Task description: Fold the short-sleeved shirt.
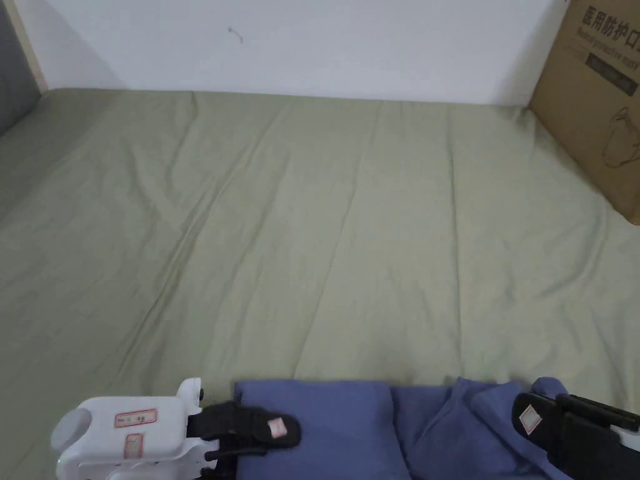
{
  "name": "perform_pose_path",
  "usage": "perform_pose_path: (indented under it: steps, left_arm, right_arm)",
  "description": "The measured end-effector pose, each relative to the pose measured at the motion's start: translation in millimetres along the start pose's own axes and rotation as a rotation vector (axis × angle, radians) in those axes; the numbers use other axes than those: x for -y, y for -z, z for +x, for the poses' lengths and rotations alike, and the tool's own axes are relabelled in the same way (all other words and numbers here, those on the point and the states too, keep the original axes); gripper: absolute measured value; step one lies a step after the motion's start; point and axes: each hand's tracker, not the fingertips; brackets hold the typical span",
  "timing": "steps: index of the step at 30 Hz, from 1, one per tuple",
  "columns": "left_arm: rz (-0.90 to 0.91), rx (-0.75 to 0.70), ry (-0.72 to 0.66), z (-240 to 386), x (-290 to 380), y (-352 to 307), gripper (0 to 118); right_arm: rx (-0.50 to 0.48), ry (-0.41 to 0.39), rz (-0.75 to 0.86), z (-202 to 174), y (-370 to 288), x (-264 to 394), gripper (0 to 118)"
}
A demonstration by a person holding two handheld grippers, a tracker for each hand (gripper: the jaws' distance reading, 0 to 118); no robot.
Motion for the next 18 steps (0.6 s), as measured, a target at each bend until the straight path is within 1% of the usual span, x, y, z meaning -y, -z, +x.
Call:
perform_pose_path:
  steps: [1, 2, 3, 4, 5, 6, 7, 8, 10, 11, 12, 13, 15, 16, 18]
  left_arm:
    - [-0.006, -0.194, 0.006, -2, 1, 1, 13]
    - [0.004, -0.031, -0.017, 5, 4, -3, 13]
    - [0.013, -0.115, 0.043, 26, 5, -9, 13]
    - [0.016, -0.260, 0.153, 46, 7, -15, 13]
    - [0.022, -0.337, 0.223, 62, 15, -20, 13]
    - [0.038, -0.363, 0.268, 78, 21, -30, 13]
    - [0.060, -0.429, 0.308, 93, 25, -41, 13]
    - [0.111, -0.570, 0.367, 112, 31, -52, 13]
    - [0.212, -0.979, 0.547, 158, 60, -60, 13]
    - [0.254, -1.136, 0.647, 173, 70, -59, 13]
    - [0.290, -1.179, 0.679, 183, 76, -59, 13]
    - [0.311, -1.112, 0.633, 184, 72, -64, 13]
    - [0.286, -0.872, 0.502, 199, 72, -55, 13]
    - [0.269, -0.781, 0.461, 204, 73, -44, 13]
    - [0.218, -0.624, 0.421, 214, 71, -6, 13]
  right_arm:
    - [-0.004, -0.005, -0.001, -1, 0, 0, 1]
    - [-0.005, -0.010, -0.003, -1, -1, 0, 1]
    - [-0.006, -0.014, -0.005, -1, -1, 0, 1]
    - [-0.007, -0.015, -0.004, 0, -2, 1, 1]
    - [-0.009, -0.015, -0.002, 1, -3, 1, 1]
    - [-0.013, -0.009, 0.002, 4, -5, 1, 1]
    - [-0.016, 0.000, 0.005, 7, -6, 2, 1]
    - [-0.019, 0.013, 0.008, 9, -6, 2, 1]
    - [-0.023, 0.031, 0.011, 13, -9, 5, 1]
    - [-0.024, 0.034, 0.013, 14, -11, 7, 1]
    - [-0.025, 0.034, 0.015, 16, -12, 9, 1]
    - [-0.028, 0.029, 0.019, 18, -13, 11, 1]
    - [-0.023, 0.022, 0.016, 27, -14, 14, 1]
    - [-0.023, 0.025, 0.016, 30, -15, 15, 1]
    - [-0.038, 0.049, 0.021, 36, -21, 16, 1]
